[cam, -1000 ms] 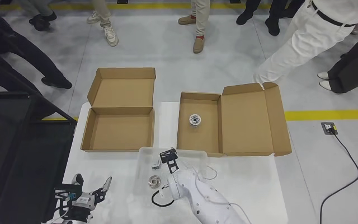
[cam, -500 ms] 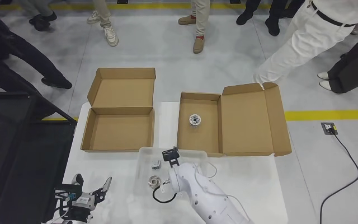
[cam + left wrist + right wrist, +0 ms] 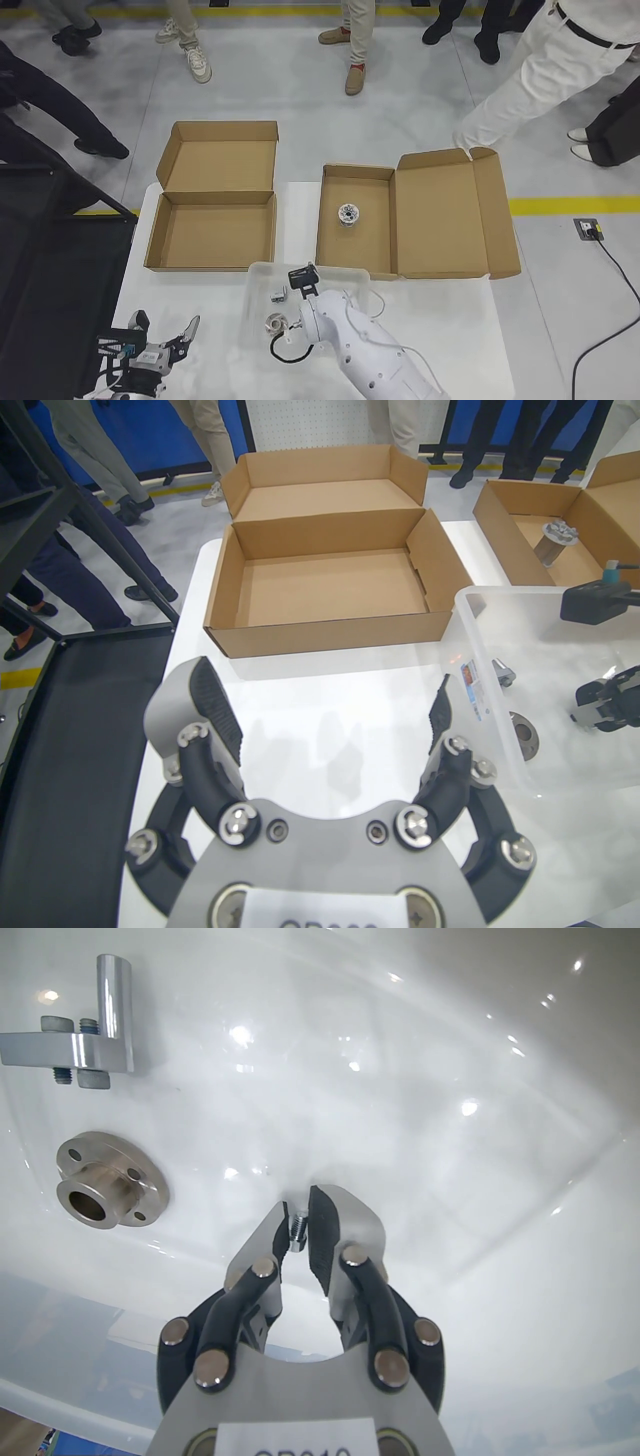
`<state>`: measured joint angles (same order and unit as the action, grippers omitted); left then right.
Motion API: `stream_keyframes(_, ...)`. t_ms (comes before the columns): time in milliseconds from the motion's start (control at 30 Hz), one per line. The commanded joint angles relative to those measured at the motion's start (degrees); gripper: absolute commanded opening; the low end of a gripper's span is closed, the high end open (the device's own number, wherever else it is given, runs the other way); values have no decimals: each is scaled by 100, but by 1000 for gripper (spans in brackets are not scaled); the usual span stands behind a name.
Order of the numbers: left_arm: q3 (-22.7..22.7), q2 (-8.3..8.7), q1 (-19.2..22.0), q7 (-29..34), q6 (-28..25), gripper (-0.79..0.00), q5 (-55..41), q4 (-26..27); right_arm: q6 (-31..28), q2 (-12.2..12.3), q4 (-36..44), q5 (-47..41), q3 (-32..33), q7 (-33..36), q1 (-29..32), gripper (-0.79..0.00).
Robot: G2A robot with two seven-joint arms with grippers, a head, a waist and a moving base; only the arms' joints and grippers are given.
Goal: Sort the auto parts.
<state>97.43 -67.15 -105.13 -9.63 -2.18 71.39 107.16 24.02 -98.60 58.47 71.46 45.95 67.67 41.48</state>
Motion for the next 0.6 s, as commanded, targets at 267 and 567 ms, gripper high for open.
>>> stream_keyframes(267,0,0,0,0,0,0,0,0,83,14,429,278,119,-50,157,-785)
stream_keyframes(567,0,0,0,0,0,0,0,0,-324,292,2639,1129,631,-395,1069,-785)
